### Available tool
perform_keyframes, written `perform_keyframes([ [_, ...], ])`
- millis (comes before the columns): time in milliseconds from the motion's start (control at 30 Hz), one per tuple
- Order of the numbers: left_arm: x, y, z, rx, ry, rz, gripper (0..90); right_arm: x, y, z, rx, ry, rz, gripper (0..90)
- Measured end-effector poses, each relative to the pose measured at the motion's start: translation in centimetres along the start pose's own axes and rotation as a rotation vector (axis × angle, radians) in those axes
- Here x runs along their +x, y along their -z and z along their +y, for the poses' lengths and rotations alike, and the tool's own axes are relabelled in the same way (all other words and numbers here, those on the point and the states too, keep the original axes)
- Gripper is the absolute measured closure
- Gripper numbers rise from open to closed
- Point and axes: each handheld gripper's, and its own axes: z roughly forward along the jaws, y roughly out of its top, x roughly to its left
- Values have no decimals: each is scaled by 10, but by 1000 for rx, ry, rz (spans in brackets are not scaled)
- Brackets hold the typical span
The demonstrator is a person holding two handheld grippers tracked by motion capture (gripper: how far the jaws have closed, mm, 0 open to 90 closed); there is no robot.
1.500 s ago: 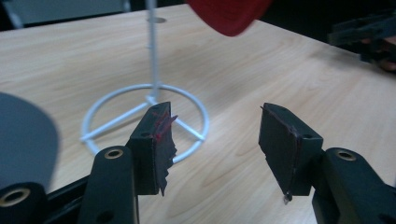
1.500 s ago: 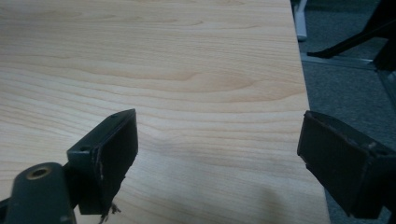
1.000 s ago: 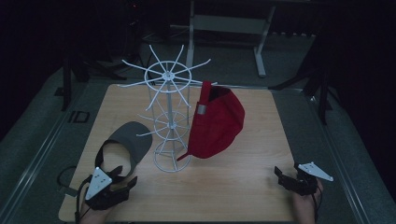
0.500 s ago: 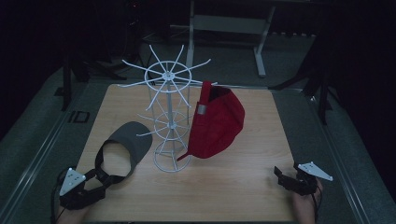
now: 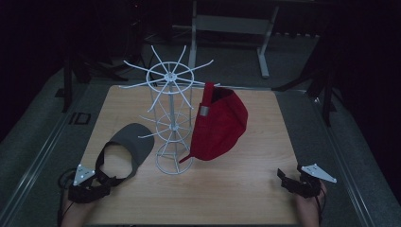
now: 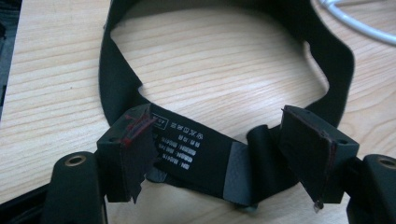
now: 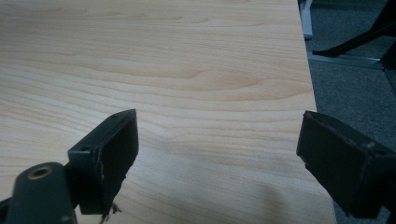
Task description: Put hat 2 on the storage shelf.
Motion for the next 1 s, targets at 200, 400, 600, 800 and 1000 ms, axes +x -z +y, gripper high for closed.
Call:
perform_keyframes([
  [200, 1, -4, 2, 63, -11, -17, 282, 0, 0, 0, 1, -4, 2, 126],
  [400, 1, -1, -1, 67, -60, -38, 328, 0, 0, 0, 7, 4, 3, 135],
  [600, 2, 5, -5, 31, -83, -35, 782, 0, -1, 0, 13, 8, 4, 135],
  [800, -1, 10, -3, -27, -118, -4, 836, 0, -1, 0, 12, 4, 5, 135],
  [1000, 0, 28, 6, -161, -113, -66, 839, -1, -1, 0, 12, 2, 7, 135],
])
